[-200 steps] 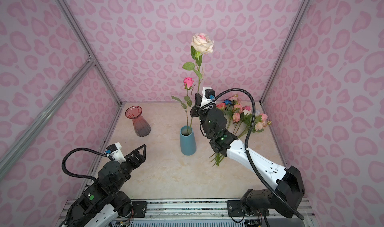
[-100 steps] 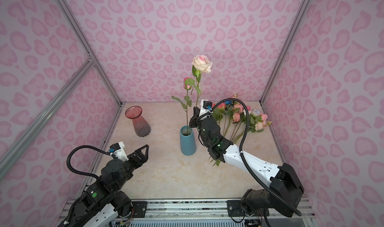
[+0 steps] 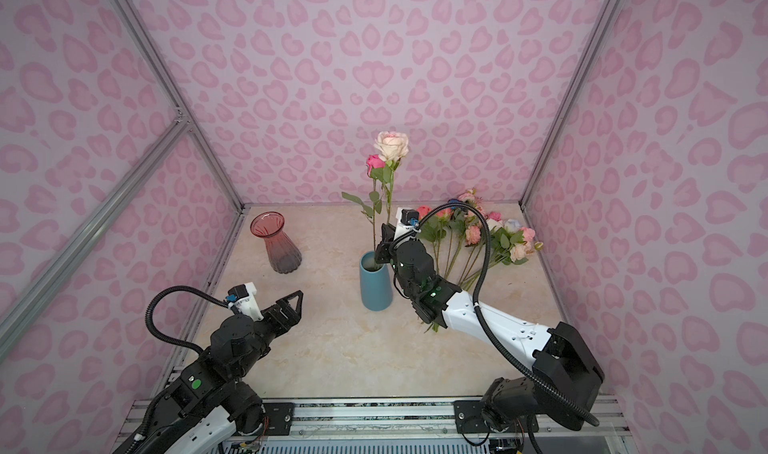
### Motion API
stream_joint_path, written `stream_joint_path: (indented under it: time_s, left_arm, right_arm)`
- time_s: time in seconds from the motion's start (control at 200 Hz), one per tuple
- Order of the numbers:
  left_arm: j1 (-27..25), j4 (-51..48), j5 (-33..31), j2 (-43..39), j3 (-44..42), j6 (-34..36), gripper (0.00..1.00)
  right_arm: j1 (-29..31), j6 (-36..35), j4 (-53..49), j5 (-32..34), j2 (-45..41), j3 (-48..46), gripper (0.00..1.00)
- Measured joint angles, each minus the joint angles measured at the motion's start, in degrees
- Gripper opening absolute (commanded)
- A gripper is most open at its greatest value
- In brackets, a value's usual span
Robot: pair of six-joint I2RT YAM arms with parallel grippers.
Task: Arrange the flowers into the vase
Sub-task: 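Carry the white rose over the teal vase and lower its stem in, then open the right gripper and move it back down to the bunch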
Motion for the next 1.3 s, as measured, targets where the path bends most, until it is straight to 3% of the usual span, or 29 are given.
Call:
stream_joint_path:
  time_s: [1.3]
  left_arm:
    - [0.0, 7.32, 7.5, 10.01, 0.68, 0.72, 0.98]
  right_arm:
    - [0.33, -3.13, -11.19, 0.13, -11.13, -1.84, 0.32]
